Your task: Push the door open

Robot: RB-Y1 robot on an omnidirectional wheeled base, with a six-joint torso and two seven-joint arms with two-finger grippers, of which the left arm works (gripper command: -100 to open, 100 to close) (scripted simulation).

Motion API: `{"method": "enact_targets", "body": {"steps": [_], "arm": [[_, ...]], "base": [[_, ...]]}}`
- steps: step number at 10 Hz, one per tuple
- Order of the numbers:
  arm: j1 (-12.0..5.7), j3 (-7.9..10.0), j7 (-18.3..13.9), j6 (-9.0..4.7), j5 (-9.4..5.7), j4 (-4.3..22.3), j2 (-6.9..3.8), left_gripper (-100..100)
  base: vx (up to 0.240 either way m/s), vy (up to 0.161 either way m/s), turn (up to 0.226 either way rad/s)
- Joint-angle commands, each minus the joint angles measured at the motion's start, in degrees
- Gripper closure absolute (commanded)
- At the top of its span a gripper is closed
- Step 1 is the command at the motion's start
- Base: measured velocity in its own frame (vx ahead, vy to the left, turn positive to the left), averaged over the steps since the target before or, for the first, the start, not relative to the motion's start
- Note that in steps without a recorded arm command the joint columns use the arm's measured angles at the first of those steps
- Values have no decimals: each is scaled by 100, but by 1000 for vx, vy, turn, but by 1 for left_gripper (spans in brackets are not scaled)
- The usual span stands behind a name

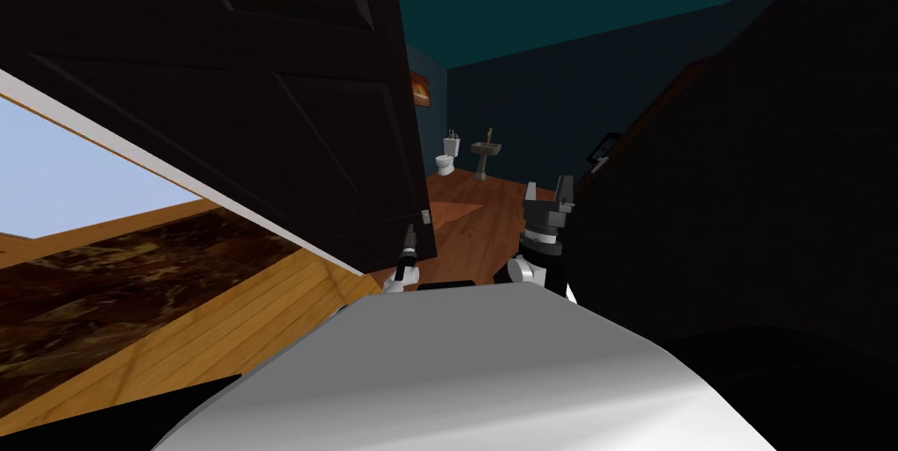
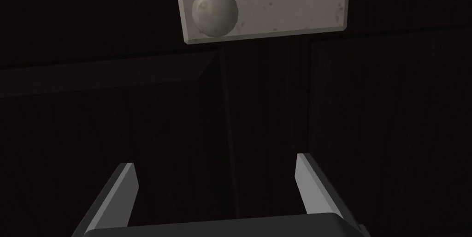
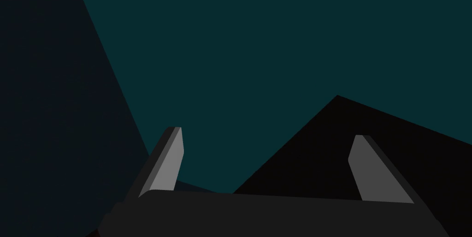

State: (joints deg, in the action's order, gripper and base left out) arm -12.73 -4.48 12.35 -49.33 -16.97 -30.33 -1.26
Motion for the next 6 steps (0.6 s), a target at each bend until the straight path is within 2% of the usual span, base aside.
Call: {"method": "enact_targets", "body": {"steps": [1,4,6], "arm": [[-24,-208,122,-19,-260,6,37,-100],[-110,-541,311,-105,-686,119,168,-100],[-155,-717,411,-150,-910,179,269,-100]], "base": [[-83,-1,55],[-87,-13,56],[-75,-39,47]]}}
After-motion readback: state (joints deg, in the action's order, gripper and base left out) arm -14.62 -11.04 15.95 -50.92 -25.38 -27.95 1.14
